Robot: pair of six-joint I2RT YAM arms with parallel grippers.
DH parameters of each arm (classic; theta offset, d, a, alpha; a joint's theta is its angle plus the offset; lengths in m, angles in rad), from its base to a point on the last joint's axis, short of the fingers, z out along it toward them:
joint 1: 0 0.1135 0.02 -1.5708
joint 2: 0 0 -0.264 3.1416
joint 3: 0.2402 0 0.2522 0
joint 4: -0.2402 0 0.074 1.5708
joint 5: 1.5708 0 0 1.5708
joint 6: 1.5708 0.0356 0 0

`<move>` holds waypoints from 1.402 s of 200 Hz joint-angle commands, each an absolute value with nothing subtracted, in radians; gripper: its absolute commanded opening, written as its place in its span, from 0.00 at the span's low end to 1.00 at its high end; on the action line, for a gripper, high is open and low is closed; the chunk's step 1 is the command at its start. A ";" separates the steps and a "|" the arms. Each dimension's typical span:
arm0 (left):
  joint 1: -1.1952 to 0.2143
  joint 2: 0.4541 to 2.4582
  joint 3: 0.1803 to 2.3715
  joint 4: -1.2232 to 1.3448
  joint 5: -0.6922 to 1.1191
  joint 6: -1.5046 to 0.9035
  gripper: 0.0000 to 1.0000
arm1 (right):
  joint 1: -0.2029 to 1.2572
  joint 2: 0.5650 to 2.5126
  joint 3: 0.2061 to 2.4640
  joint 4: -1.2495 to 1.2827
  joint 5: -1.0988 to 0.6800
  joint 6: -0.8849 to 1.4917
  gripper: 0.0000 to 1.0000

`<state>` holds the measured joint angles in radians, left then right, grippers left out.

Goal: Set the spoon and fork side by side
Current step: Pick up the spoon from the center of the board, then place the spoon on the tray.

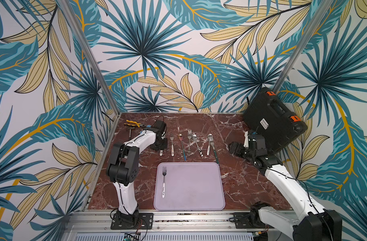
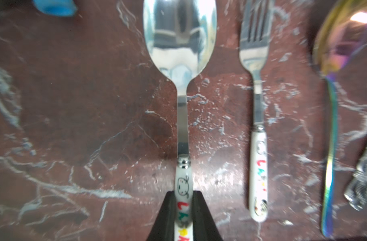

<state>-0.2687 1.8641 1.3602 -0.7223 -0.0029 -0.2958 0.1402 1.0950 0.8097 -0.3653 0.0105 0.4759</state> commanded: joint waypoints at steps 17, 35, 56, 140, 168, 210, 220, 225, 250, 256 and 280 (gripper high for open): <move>-0.314 1.712 1.269 -0.739 0.007 -0.306 0.00 | 0.141 1.096 0.806 -0.385 0.023 0.483 0.99; -0.350 1.655 1.212 -0.742 0.007 -0.319 0.00 | 0.141 1.098 0.806 -0.384 0.021 0.483 1.00; -0.402 1.577 1.128 -0.739 -0.015 -0.338 0.00 | 0.141 1.096 0.807 -0.385 0.022 0.482 1.00; -0.573 1.267 0.855 -0.747 0.005 -0.521 0.00 | 0.141 1.114 0.818 -0.382 0.028 0.478 0.99; -0.653 1.209 0.791 -0.736 0.010 -0.603 0.00 | 0.142 1.134 0.831 -0.386 0.023 0.485 0.99; -0.776 1.218 0.728 -0.715 -0.030 -0.715 0.00 | 0.141 1.144 0.838 -0.393 0.013 0.485 1.00; -0.799 1.225 0.712 -0.699 -0.035 -0.739 0.00 | 0.141 1.141 0.835 -0.396 0.018 0.482 1.00; -0.806 1.229 0.703 -0.689 -0.033 -0.751 0.00 | 0.141 1.141 0.834 -0.397 0.020 0.482 0.99; -0.841 1.259 0.666 -0.644 -0.041 -0.801 0.00 | 0.142 1.135 0.830 -0.391 0.020 0.485 1.00; -0.847 1.271 0.662 -0.638 -0.046 -0.813 0.00 | 0.141 1.137 0.831 -0.390 0.019 0.484 0.99; -0.865 1.311 0.649 -0.626 -0.064 -0.843 0.00 | 0.141 1.141 0.836 -0.398 0.017 0.485 1.00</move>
